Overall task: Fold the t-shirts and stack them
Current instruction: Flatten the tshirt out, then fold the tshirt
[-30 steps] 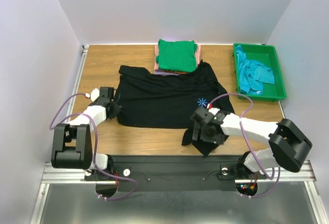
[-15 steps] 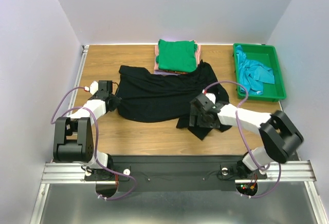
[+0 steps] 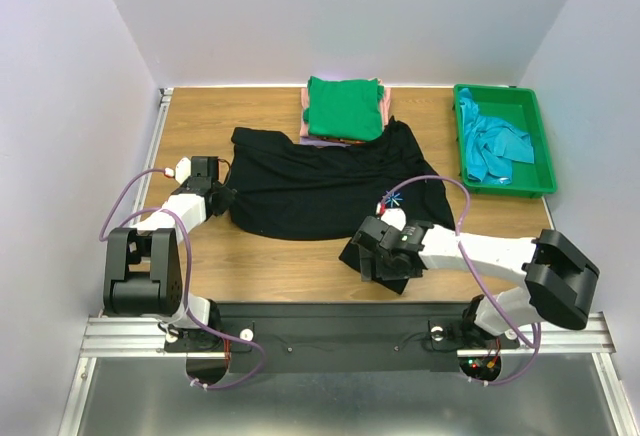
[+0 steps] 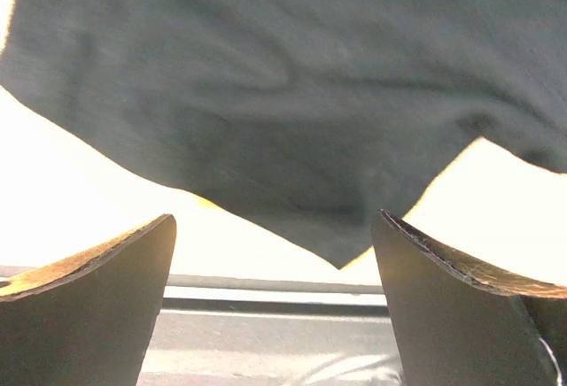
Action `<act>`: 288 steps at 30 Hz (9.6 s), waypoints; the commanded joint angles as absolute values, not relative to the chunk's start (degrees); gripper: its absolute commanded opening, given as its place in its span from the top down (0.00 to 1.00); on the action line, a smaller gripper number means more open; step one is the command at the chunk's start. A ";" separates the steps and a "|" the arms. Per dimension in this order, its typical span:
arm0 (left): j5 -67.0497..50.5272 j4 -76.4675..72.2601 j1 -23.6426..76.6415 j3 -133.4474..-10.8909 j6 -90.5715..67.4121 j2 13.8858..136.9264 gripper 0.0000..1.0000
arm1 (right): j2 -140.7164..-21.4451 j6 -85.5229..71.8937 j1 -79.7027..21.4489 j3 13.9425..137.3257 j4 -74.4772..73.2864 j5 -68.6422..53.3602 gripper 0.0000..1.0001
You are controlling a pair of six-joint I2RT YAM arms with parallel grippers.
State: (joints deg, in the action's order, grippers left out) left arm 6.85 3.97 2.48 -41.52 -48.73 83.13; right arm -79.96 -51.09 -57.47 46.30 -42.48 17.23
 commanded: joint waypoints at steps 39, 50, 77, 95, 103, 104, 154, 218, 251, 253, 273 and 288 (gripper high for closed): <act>0.62 20.30 2.37 -71.95 -46.14 39.02 1.00 | -51.33 -22.44 -56.78 90.85 -34.82 53.10 0.99; -11.42 25.05 2.37 -107.56 -44.03 46.23 1.00 | -62.93 -3.95 -56.69 135.60 -32.52 14.52 1.00; 5.35 10.39 2.29 -74.30 -48.16 49.39 1.00 | -72.77 17.32 -56.17 106.13 -2.82 58.18 0.99; -5.62 -2.90 -3.60 -71.62 -42.89 104.12 1.00 | -101.32 -13.54 -24.88 84.63 -1.58 40.26 0.99; -6.15 -4.04 -4.39 -74.88 -42.28 108.02 1.00 | -105.39 -12.39 -23.47 86.93 -1.58 38.77 1.00; -6.59 -3.61 -4.39 -74.71 -42.19 108.02 1.00 | -104.34 -12.57 -23.47 86.14 -1.76 37.89 0.99; -4.30 13.82 -5.27 -83.26 -39.11 50.62 1.00 | -61.06 -14.94 -23.47 99.42 -21.89 40.93 0.99; -22.94 20.64 -9.75 -120.59 -23.73 136.94 1.00 | -78.75 -30.05 -28.03 55.20 -16.43 6.76 1.00; -17.67 33.14 -13.45 -117.52 -16.61 131.04 1.00 | -70.75 -38.22 -35.42 51.69 -30.50 -5.63 0.99; -18.02 32.61 -13.45 -116.81 -16.61 131.13 0.99 | -72.50 -38.76 -35.51 49.49 -30.24 -4.57 0.99; 1.32 37.00 -13.01 -110.31 -22.15 119.80 0.02 | -74.01 -36.04 -35.42 47.10 -28.04 0.87 0.00; -12.66 24.70 -5.10 -105.30 -22.85 124.18 0.02 | -90.69 -40.25 -28.14 54.58 -24.00 10.72 0.00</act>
